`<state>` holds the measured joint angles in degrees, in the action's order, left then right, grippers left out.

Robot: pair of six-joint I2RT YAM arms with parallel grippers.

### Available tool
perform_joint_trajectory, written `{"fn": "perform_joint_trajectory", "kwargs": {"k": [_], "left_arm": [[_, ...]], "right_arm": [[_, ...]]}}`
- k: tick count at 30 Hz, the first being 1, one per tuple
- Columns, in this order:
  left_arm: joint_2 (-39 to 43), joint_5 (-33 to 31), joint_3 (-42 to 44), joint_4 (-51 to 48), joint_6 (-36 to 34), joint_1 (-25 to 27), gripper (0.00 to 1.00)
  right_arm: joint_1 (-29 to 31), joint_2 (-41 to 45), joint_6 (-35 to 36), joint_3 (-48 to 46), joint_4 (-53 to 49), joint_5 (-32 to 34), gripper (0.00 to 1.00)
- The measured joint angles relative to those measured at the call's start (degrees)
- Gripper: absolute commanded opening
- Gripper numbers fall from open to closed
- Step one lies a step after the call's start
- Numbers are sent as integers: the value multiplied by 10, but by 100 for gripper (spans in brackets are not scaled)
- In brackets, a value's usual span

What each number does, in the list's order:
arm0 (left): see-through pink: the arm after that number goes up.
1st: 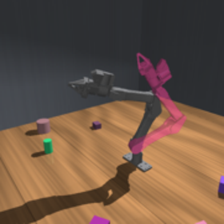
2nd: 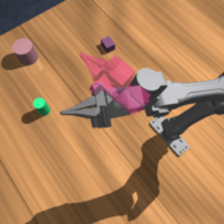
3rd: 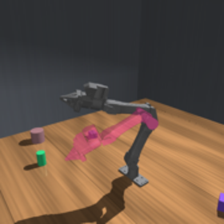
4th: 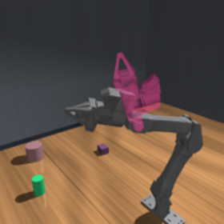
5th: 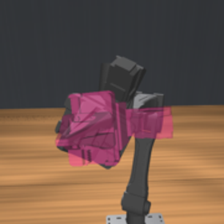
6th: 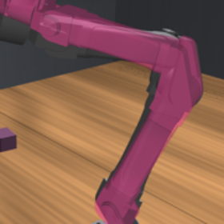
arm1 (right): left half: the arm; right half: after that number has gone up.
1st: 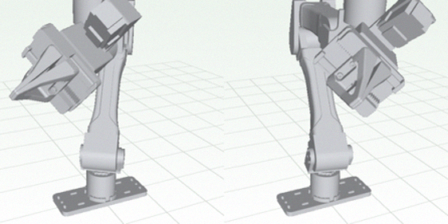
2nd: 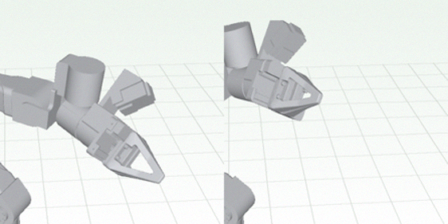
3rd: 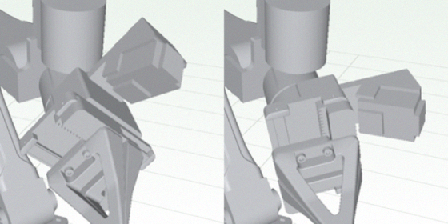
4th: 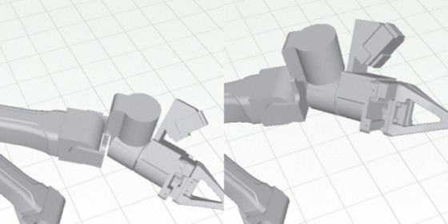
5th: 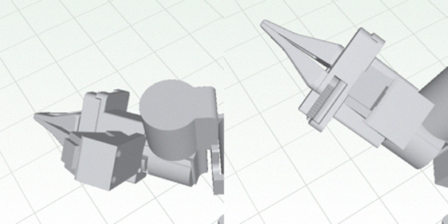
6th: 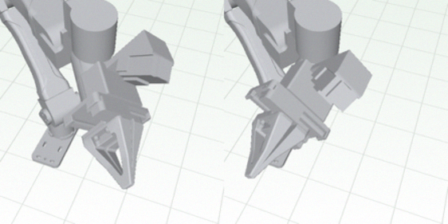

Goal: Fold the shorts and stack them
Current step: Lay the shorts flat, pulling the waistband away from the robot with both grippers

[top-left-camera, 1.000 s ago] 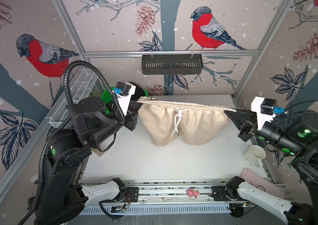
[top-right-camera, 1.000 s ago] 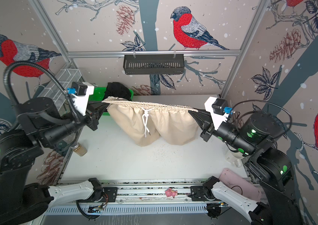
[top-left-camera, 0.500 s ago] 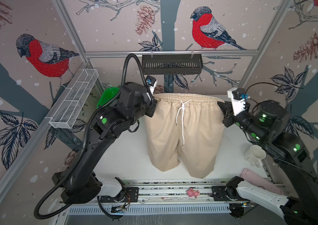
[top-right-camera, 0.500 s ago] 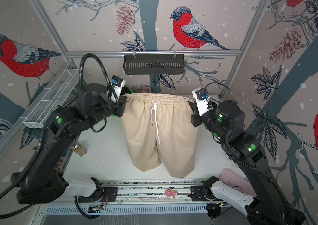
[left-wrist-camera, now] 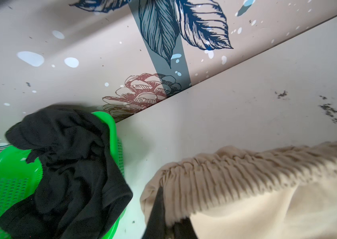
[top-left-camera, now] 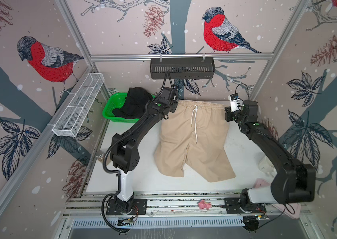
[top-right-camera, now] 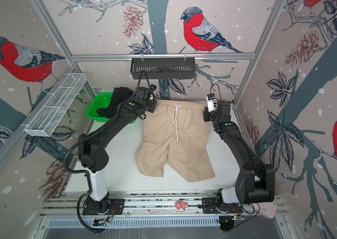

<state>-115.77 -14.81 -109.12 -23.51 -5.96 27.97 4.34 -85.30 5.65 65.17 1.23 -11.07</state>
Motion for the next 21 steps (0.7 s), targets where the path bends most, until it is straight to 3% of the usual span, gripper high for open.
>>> {"fn": "perform_joint_trajectory", "kwargs": {"k": [5,8,11,13,14,16,21], "left_arm": [[-94,0,-58,52,1,-14,0],[-139,0,-100,65,0,-16,2],[-167,2,-131,65,0,-16,68],[-176,-2,-146,64,1,-17,90],[-176,-3,-148,63,1,-19,97],[-175,-4,-154,63,2,-22,98],[-150,5,-165,17,15,-21,98]], "right_arm": [[-9,-137,-10,51,49,-34,1],[-9,-211,-15,101,65,-50,14],[-8,-280,-26,166,67,-54,36],[-7,-321,-29,212,62,-47,52],[-7,-339,-31,234,59,-49,58],[-5,-366,-38,280,45,-51,65],[2,-373,-59,339,12,-54,70]]}}
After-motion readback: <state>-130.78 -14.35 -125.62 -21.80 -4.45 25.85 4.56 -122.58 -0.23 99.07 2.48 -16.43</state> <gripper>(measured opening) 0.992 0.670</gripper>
